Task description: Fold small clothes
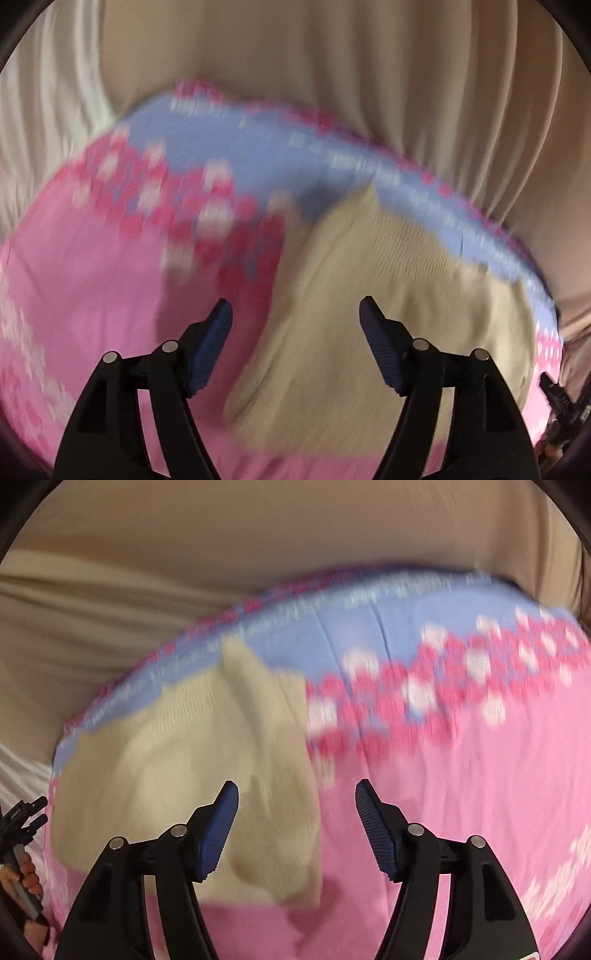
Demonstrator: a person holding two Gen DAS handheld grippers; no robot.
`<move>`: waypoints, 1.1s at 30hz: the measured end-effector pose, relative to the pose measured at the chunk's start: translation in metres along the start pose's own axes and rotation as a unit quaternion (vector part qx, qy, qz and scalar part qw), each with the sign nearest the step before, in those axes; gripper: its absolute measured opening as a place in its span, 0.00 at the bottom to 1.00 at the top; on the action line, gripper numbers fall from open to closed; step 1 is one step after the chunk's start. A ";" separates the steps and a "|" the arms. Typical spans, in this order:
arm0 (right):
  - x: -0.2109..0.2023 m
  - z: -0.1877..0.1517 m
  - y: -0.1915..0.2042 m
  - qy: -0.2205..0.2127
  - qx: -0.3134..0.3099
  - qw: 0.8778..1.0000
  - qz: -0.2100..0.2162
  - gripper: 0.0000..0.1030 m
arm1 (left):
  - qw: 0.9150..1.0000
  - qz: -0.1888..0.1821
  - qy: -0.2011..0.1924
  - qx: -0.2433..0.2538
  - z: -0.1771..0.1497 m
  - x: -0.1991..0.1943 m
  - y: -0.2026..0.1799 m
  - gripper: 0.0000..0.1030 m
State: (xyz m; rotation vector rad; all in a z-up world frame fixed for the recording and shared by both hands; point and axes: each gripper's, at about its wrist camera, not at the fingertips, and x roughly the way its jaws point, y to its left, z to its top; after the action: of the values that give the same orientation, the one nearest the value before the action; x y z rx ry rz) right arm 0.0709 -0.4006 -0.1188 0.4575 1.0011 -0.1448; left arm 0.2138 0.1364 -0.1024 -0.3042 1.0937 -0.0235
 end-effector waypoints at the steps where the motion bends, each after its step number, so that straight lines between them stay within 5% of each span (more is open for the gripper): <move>1: 0.007 -0.013 -0.002 0.019 0.006 1.000 0.009 0.63 | 1.000 -0.009 0.017 -0.009 -0.011 0.005 0.005 0.68; 5: 0.034 -0.040 -0.002 0.061 0.041 0.996 0.048 0.68 | 0.994 -0.020 0.077 -0.076 -0.047 0.034 0.024 0.68; 7: 0.044 -0.040 0.002 0.064 0.059 0.994 0.060 0.69 | 0.991 -0.038 0.069 -0.109 -0.054 0.038 0.028 0.65; 9: 0.050 -0.035 0.005 0.048 0.082 0.992 0.086 0.52 | 0.990 -0.057 0.067 -0.106 -0.052 0.040 0.026 0.42; 10: 0.053 -0.033 0.005 0.049 0.090 0.990 0.094 0.32 | 0.989 -0.063 0.071 -0.115 -0.050 0.041 0.027 0.32; 16: -0.002 -0.025 0.009 -0.002 0.080 0.990 0.120 0.20 | 0.981 -0.116 0.066 -0.143 -0.041 0.003 0.036 0.15; 21: -0.053 -0.053 -0.008 -0.007 0.052 0.994 0.094 0.20 | 0.985 -0.121 0.086 -0.090 -0.077 -0.030 0.029 0.14; 26: -0.081 -0.124 -0.050 0.033 0.055 0.997 0.048 0.20 | 0.981 -0.104 0.148 -0.065 -0.153 -0.047 0.030 0.14; 30: -0.074 -0.170 -0.072 0.065 0.052 0.996 0.011 0.24 | 0.981 -0.076 0.175 -0.043 -0.199 -0.044 0.029 0.14; 33: -0.055 -0.179 -0.083 0.074 0.067 0.995 0.000 0.35 | 0.986 -0.048 0.156 -0.021 -0.202 -0.037 0.023 0.25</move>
State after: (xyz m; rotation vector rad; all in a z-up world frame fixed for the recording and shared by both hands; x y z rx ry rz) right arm -0.1253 -0.4023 -0.1790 0.5973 1.1418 -0.1800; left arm 0.0167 0.1182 -0.1612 -0.4003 1.3904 -0.1390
